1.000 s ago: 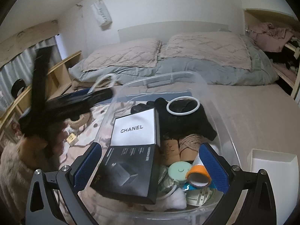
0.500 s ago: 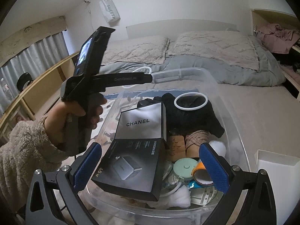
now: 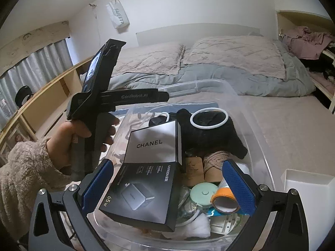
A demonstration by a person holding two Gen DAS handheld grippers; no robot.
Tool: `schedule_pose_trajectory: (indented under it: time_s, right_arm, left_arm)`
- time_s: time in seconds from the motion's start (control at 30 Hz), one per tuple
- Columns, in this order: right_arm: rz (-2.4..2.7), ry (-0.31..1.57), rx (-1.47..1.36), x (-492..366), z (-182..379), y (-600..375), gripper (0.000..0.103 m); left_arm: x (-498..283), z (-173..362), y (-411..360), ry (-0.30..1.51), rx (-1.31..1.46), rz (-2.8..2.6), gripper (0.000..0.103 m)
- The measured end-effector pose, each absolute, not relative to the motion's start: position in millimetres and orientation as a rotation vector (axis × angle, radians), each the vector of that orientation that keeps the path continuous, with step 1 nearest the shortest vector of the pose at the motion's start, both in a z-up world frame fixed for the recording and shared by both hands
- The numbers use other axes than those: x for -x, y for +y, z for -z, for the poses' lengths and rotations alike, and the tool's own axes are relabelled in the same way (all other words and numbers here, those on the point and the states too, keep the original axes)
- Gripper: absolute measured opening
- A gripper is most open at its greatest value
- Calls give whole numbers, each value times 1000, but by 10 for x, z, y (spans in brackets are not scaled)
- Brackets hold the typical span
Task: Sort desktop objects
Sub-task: 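Open the left gripper to drop the white ring into the clear box, then withdraw both tools from the box back over the bed items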
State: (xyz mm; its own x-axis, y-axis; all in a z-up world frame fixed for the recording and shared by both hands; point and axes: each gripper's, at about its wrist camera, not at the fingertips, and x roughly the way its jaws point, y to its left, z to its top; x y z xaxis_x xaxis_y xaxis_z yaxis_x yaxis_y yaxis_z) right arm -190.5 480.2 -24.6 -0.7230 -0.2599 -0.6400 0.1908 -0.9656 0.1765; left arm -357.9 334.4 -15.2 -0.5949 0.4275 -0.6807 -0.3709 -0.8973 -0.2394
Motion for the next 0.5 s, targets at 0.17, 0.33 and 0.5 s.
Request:
schedule_pose_trajectory:
  time_s: [0.17, 0.33, 0.5]
  right_arm:
    - [2735, -165, -1007, 1911, 174, 4810, 103]
    - [2779, -174, -988, 1946, 129, 4788, 103]
    - [2852, -159, -966, 1924, 80, 4741, 103]
  left_arm:
    - [3486, 61, 3290, -96, 1041, -2462, 103]
    - [3327, -55, 3209, -79, 996, -2472, 103]
    - [3164, -137, 3131, -38, 970, -2480, 103]
